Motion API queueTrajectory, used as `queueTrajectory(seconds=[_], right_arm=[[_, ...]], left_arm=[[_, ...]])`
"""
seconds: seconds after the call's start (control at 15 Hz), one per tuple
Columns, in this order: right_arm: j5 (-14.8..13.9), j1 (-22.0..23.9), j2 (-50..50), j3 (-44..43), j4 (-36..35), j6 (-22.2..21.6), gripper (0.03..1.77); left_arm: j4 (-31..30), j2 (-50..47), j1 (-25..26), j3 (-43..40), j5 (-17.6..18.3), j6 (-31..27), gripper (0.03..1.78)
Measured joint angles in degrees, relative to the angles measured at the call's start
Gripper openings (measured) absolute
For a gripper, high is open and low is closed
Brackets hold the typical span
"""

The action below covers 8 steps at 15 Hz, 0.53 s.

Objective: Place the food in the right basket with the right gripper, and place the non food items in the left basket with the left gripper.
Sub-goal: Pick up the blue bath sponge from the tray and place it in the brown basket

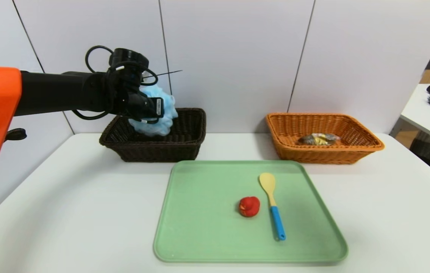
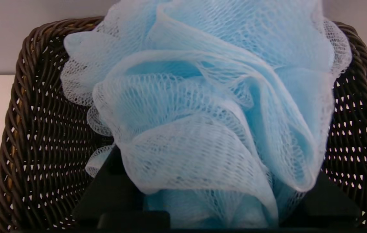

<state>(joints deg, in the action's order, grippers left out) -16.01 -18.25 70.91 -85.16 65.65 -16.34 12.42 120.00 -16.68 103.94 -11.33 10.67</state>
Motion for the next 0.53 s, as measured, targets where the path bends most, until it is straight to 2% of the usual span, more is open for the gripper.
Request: queueTrajectory(seconds=[0.27, 0.53], right_arm=[[0.22, 0.00, -0.07, 0.16, -0.02, -0.02, 1.70], [0.05, 0.00, -0.49, 1.32, -0.02, -0.02, 1.70]], left_arm=[[0.26, -0.35, -0.07, -0.41, -0.09, 0.24, 1.34], [0.72, -1.01, -0.05, -0.52, -0.16, 0.27, 1.48]])
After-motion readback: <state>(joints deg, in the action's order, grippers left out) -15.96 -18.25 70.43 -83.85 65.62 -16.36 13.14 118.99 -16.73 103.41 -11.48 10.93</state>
